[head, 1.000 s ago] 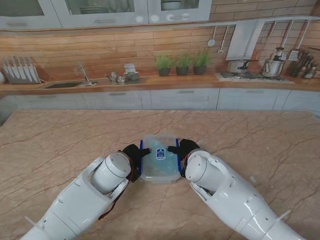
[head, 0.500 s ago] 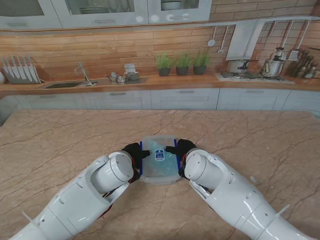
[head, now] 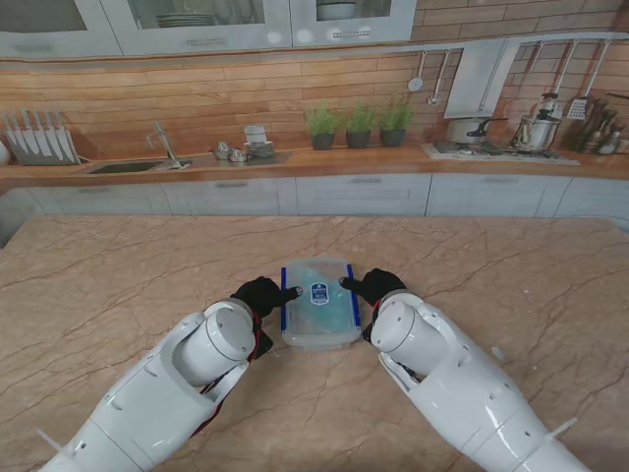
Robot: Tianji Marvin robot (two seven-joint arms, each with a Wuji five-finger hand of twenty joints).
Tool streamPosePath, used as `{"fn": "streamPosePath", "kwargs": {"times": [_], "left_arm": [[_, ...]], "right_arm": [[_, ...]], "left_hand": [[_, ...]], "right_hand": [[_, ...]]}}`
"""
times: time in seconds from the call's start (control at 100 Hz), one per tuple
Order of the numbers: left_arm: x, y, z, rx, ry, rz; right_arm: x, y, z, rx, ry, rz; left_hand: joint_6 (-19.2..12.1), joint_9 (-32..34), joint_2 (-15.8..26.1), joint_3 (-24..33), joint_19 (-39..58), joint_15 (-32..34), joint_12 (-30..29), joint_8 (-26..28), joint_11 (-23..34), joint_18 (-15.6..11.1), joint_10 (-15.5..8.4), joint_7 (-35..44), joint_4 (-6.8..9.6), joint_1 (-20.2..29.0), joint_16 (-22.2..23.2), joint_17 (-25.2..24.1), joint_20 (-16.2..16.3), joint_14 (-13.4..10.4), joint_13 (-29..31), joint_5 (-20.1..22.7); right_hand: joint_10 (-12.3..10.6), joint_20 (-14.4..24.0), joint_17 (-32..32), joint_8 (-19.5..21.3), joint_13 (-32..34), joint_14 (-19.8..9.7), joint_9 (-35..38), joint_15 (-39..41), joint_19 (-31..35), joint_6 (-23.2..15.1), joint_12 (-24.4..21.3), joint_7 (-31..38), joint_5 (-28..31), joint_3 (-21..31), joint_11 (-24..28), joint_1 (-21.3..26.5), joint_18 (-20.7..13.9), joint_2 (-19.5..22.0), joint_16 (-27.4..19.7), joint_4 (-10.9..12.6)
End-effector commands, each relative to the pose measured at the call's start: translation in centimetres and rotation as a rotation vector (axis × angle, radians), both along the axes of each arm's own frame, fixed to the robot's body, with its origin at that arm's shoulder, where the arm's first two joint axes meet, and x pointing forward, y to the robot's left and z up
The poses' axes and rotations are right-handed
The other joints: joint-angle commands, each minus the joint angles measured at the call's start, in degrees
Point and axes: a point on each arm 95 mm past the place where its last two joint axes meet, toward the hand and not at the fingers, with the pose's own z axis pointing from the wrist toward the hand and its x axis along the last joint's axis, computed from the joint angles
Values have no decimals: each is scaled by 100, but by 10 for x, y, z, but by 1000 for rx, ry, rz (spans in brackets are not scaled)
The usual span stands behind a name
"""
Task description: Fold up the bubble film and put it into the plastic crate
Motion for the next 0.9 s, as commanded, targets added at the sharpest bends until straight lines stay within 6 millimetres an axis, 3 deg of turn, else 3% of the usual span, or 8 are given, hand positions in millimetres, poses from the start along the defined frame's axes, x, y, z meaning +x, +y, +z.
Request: {"fn": "streamPosePath", "kwargs": {"times": [0.0,0.07,0.17,0.32,0.4,0.62,0.8,0.89], "left_arm": [[-2,3,0,-9,-6,1],[-2,9,0,-21,-12,10],[-3,17,1,-46,-33,27],[-10,30,3,-122,-98,9],[-16,37,5,-171,-152,-13],[-37,51,13,-408,-302,-40],[-56,66,21,-431,-408,-165],[-65,70,22,-424,-464,-207]], "right_arm": [[-3,-4,-2,10,-1,-15],[-4,-9,-2,14,-11,-32],[-8,-16,-1,36,-37,-39],[-18,-23,3,153,-136,-33],[-26,-26,6,202,-192,-25],[-48,-31,19,328,-303,21],[-70,-37,28,431,-425,157],[-81,-39,31,445,-476,224]], "left_hand": [[-204,-297,-111,-117,-90,-161,-77,-108,-196,90,-39,-227,213,-275,-76,-177,-99,102,-215,-281],[-254,-572,-201,-100,-259,-414,-125,-123,-371,74,-93,-289,235,-472,-133,-330,-234,84,-426,-413],[-315,-882,-258,-84,-576,-856,-179,-127,-570,-16,-169,-381,249,-573,-273,-634,-485,1,-822,-497],[-586,-1502,-297,-78,-1377,-1802,-229,-71,-866,-525,-446,-530,261,-472,-602,-1313,-1147,-568,-1740,-674],[-663,-1564,-366,-63,-1720,-2084,-208,4,-948,-622,-542,-573,266,-375,-645,-1442,-1418,-767,-1802,-634],[-722,-1528,-534,-34,-2381,-2461,-160,183,-1066,-669,-667,-527,261,-104,-672,-1578,-1578,-1024,-1866,-356],[-815,-1443,-643,-36,-3203,-2964,-193,294,-1301,-914,-777,-634,246,-43,-874,-1514,-1599,-1263,-1781,-336],[-833,-1327,-770,-11,-3584,-3114,-217,306,-1404,-1002,-773,-685,243,33,-961,-1402,-1664,-1312,-1699,-230]], "right_hand": [[-91,159,-90,92,-460,239,-268,-410,54,-177,-78,-122,-248,-20,-152,-166,261,99,-101,46],[-193,149,-211,132,-903,210,-541,-754,-113,-288,-119,-194,-426,-13,-278,-203,274,122,-164,40],[-330,249,-529,254,-1629,13,-1005,-1233,-348,-433,-172,-157,-674,-15,-434,-180,-36,171,-175,41],[-475,376,-793,320,-1935,-185,-1186,-1451,-660,-542,-216,22,-727,-38,-524,-35,-247,132,-126,56],[-525,504,-800,308,-1937,-248,-1140,-1523,-767,-664,-243,288,-665,-63,-580,-14,-269,133,-92,69],[-716,675,-862,66,-2007,-391,-990,-1792,-1116,-938,-318,733,-602,-81,-772,-13,-334,33,-109,72],[-1181,712,-932,-116,-2177,-939,-893,-2980,-2294,-1364,-495,947,-890,487,-1308,-434,-642,-822,-462,-98],[-1352,724,-811,-113,-2057,-1089,-717,-3298,-2751,-1396,-513,1061,-797,702,-1431,-386,-668,-1090,-542,-88]]}}
